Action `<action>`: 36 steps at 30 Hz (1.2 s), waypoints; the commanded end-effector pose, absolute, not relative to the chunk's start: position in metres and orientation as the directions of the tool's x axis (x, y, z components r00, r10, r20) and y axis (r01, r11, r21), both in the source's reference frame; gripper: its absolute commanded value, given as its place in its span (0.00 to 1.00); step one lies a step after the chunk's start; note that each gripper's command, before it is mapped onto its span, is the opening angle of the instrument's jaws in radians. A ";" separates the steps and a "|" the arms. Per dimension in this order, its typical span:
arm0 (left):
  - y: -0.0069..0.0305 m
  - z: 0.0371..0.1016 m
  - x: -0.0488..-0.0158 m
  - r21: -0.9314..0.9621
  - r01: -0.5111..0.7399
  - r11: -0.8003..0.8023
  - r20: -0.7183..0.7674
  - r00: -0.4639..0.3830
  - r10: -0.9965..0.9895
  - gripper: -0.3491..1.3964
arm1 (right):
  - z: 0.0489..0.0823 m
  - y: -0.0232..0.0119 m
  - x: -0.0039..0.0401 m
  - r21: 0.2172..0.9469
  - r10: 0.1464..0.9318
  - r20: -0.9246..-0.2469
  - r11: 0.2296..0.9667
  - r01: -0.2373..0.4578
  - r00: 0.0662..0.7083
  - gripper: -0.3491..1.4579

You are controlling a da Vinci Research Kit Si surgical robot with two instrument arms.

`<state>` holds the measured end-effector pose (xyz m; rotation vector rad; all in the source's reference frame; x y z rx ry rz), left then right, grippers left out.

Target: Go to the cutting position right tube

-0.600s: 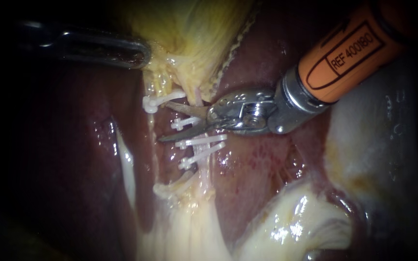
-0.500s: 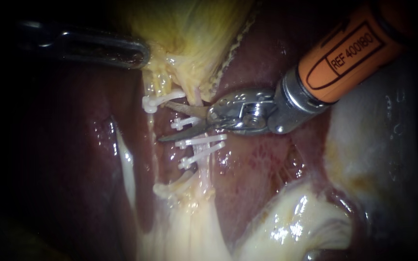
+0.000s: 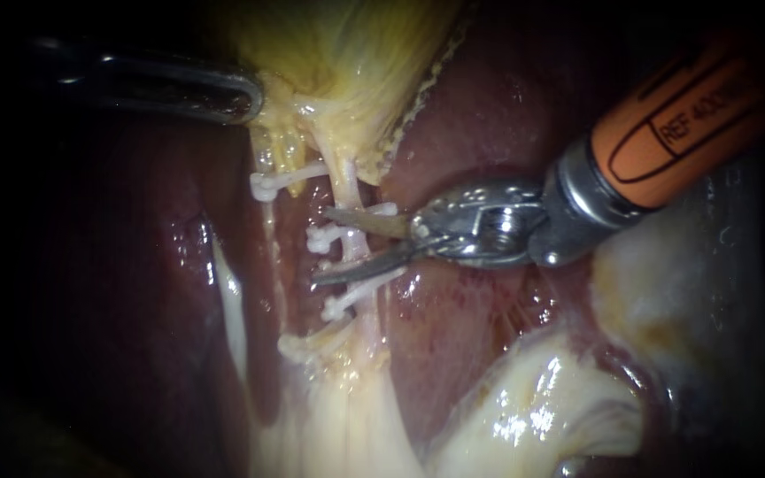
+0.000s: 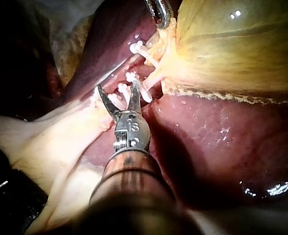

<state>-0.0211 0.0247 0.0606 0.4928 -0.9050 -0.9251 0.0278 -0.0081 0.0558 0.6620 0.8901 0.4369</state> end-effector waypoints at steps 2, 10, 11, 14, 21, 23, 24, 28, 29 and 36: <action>0.0247 0.0606 -0.0211 0.706 0.467 0.533 0.448 0.288 -0.846 0.00 | 0.0554 -0.0081 0.0269 0.704 0.612 -0.551 0.706 -0.077 0.567 0.92; 0.0247 0.0605 -0.0210 0.706 0.467 0.533 0.448 0.288 -0.846 0.00 | 0.0561 -0.0072 0.0245 0.755 0.673 -0.480 0.643 -0.125 0.563 0.90; 0.0247 0.0605 -0.0210 0.706 0.466 0.533 0.450 0.286 -0.846 0.00 | 0.0565 -0.0071 0.0244 0.757 0.675 -0.475 0.640 -0.129 0.565 0.90; 0.0246 0.0605 -0.0210 0.706 0.466 0.533 0.450 0.286 -0.846 0.00 | 0.0577 -0.0068 0.0244 0.759 0.677 -0.461 0.636 -0.141 0.574 0.90; 0.0246 0.0604 -0.0210 0.706 0.466 0.533 0.450 0.286 -0.846 0.00 | 0.0606 -0.0068 0.0248 0.766 0.694 -0.425 0.618 -0.176 0.582 0.90; 0.0246 0.0604 -0.0210 0.706 0.466 0.533 0.450 0.286 -0.846 0.00 | 0.0613 -0.0068 0.0255 0.767 0.697 -0.422 0.616 -0.183 0.580 0.91; 0.0246 0.0604 -0.0210 0.706 0.466 0.533 0.450 0.286 -0.846 0.00 | 0.0615 -0.0069 0.0258 0.767 0.700 -0.416 0.613 -0.189 0.580 0.91; 0.0246 0.0604 -0.0210 0.706 0.466 0.533 0.450 0.286 -0.846 0.00 | 0.0621 -0.0073 0.0272 0.785 0.716 -0.412 0.593 -0.178 0.564 0.92; 0.0246 0.0604 -0.0210 0.706 0.466 0.533 0.450 0.286 -0.846 0.00 | 0.0623 -0.0073 0.0277 0.793 0.721 -0.412 0.585 -0.170 0.558 0.93; 0.0246 0.0604 -0.0211 0.706 0.467 0.533 0.450 0.286 -0.846 0.00 | 0.0631 -0.0078 0.0293 0.822 0.737 -0.415 0.555 -0.126 0.534 0.95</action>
